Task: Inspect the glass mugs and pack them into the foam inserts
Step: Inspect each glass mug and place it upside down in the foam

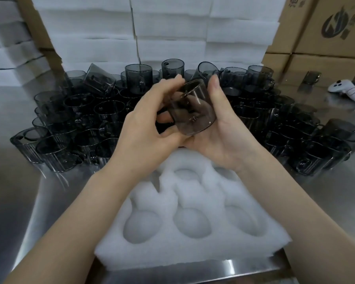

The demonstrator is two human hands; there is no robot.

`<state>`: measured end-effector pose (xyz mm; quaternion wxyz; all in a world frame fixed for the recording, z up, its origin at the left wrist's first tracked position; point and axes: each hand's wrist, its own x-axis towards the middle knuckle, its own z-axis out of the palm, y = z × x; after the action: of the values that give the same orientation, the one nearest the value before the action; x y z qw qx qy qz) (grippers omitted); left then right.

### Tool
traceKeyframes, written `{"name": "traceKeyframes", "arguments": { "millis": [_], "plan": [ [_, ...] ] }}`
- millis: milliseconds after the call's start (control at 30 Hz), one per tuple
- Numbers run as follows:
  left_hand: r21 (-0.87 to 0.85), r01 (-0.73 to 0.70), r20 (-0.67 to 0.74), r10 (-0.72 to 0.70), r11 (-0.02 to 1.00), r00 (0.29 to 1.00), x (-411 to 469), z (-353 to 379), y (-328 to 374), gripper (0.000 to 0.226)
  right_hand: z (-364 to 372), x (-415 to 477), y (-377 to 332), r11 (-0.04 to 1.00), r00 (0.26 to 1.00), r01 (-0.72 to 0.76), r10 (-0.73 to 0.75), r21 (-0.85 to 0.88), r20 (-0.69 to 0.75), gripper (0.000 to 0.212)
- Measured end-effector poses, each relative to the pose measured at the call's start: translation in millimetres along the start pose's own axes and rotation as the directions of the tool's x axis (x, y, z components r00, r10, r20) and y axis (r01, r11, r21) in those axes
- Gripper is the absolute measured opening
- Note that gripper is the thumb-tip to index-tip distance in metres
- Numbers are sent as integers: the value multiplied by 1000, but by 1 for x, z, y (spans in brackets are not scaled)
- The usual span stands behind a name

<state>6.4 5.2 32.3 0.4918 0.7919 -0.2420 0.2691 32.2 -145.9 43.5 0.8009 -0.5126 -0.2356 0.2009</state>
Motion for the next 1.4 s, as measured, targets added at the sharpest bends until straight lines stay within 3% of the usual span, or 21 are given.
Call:
{"name": "traceKeyframes", "arguments": {
  "millis": [100,200,267,333,433,600,800,933,1033,1100,1300,1400],
  "plan": [
    [14,-3,57,2,1000,998,1,0,1,87,2,-1,2,990,988,120,-126,-70,-91,47],
    [65,-114,71,109,991,991,0,0,5,92,1,0,3,962,943,206,-244,-179,-225,38],
    [116,-157,68,149,981,986,-1,0,6,85,2,1,6,936,921,242,-304,-254,-242,44],
    [154,-171,40,167,973,985,-2,1,6,78,3,1,6,931,919,255,-318,-263,-233,46],
    [147,-183,39,179,972,983,-4,1,7,76,2,-1,4,928,907,268,-334,-258,-258,24],
    [114,-190,79,182,975,980,-5,0,6,76,1,-4,4,902,863,304,-397,-307,-312,11],
    [135,-276,-29,282,952,959,0,-4,1,65,0,-4,2,910,857,287,-383,-299,-345,13],
    [-2,-183,-92,182,983,979,1,-6,-8,55,-2,-5,-3,953,882,234,-291,-192,-371,17],
    [-270,-73,-33,66,960,997,1,-7,-5,62,-4,-5,-6,975,928,207,-221,-78,-302,21],
    [-352,-36,0,39,935,999,2,-10,-4,65,-6,-5,-7,982,956,175,-187,-70,-227,21],
    [-321,88,112,-55,943,992,1,-24,-2,61,-18,-2,-8,998,997,49,-51,-35,-50,32],
    [-241,139,45,-132,961,990,-6,-29,4,53,-17,-2,-8,989,997,55,-45,-140,69,46]
  ]
}}
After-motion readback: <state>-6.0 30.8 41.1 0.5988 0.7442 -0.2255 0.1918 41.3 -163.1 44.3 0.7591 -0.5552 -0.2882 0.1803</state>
